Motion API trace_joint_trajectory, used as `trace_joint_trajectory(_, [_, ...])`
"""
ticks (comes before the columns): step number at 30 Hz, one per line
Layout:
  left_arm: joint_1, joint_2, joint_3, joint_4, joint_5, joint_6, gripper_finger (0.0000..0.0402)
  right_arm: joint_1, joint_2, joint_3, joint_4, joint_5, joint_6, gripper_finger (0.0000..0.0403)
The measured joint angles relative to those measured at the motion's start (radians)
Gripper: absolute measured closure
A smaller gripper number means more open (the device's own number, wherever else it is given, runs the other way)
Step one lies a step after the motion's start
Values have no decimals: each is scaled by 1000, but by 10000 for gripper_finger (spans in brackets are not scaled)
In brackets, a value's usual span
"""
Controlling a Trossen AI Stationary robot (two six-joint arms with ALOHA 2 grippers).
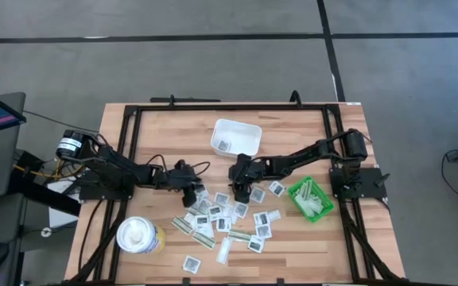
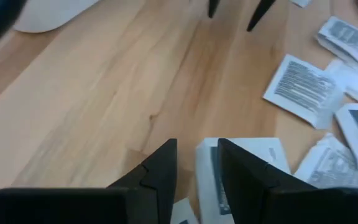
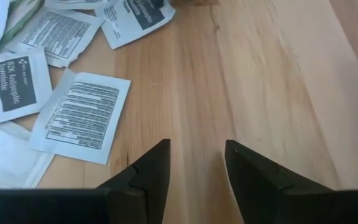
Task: Pick & Place First Aid Supplies
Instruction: Put the towelette pack into the white bin
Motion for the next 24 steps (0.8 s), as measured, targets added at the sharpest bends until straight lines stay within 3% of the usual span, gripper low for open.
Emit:
trace_joint_trajectory(12, [0, 15, 1, 16, 23, 1, 281, 0, 0, 0, -6, 0, 0, 256])
trace_joint_trajectory(18, [0, 132, 4, 114, 5, -13, 282, 0, -1, 1, -1, 0, -1, 256])
trace_joint_trajectory(24, [0, 166, 5, 154, 8, 27, 322, 0, -1, 1, -1, 0, -2, 256])
